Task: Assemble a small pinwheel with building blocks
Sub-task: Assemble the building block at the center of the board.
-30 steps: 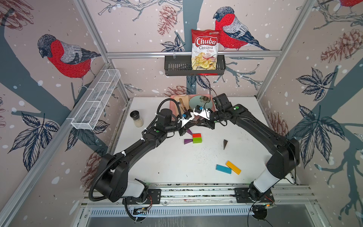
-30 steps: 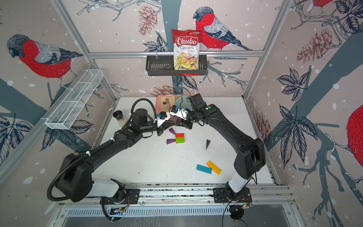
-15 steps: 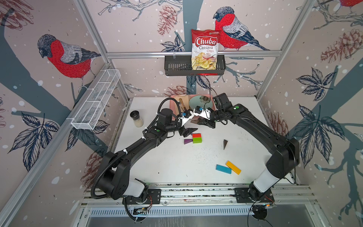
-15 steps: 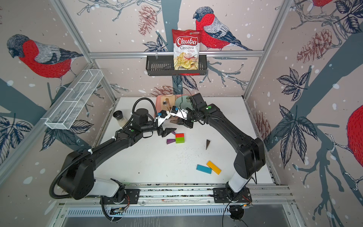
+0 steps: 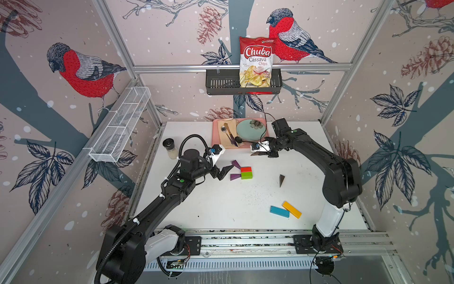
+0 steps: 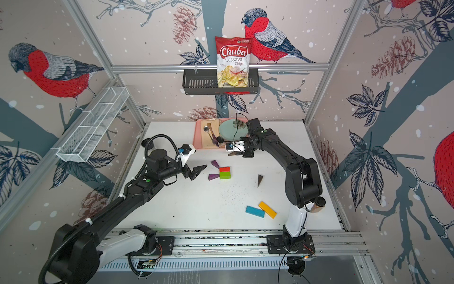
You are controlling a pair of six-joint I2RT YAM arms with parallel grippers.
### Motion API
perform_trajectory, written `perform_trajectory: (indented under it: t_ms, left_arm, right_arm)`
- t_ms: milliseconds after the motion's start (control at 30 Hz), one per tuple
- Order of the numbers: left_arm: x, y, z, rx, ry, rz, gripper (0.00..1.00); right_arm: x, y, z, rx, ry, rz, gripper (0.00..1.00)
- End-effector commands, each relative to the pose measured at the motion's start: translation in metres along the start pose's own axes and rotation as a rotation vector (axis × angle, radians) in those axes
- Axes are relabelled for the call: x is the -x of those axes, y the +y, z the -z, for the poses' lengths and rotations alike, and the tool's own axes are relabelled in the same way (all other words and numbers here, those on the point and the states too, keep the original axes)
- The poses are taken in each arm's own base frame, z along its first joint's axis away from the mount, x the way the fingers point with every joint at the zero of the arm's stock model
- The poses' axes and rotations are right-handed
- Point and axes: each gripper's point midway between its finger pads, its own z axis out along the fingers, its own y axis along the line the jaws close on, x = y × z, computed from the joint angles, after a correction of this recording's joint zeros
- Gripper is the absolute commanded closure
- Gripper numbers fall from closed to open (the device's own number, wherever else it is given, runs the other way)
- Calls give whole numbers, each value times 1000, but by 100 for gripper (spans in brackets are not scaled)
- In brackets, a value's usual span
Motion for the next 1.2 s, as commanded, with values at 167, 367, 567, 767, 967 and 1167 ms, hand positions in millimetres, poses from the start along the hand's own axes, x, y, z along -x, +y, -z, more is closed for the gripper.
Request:
perform_trajectory:
  t_ms: [167, 367, 567, 767, 967, 1167]
  left_arm:
    - [-16, -1, 11, 26, 93, 21, 2]
    - [-32, -4, 15, 12, 186, 2, 2]
    - [-34, -1, 14, 21, 199, 2, 2]
    - [-36, 0, 5, 4, 202, 21, 2]
    - [-38, 1, 4, 6, 209, 11, 2]
    - [-40, 2, 5, 13, 218, 17, 3]
  right_arm:
    - [-26, 1, -44, 69, 14, 236, 96]
    - [-40, 12, -64, 144, 25, 248, 96]
    - [-46, 20, -73, 184, 51, 222, 96]
    - [-43, 29, -81, 209, 39, 214, 96]
    - [-42, 28, -84, 208, 30, 202, 96]
    - [-38, 32, -86, 217, -5, 197, 95]
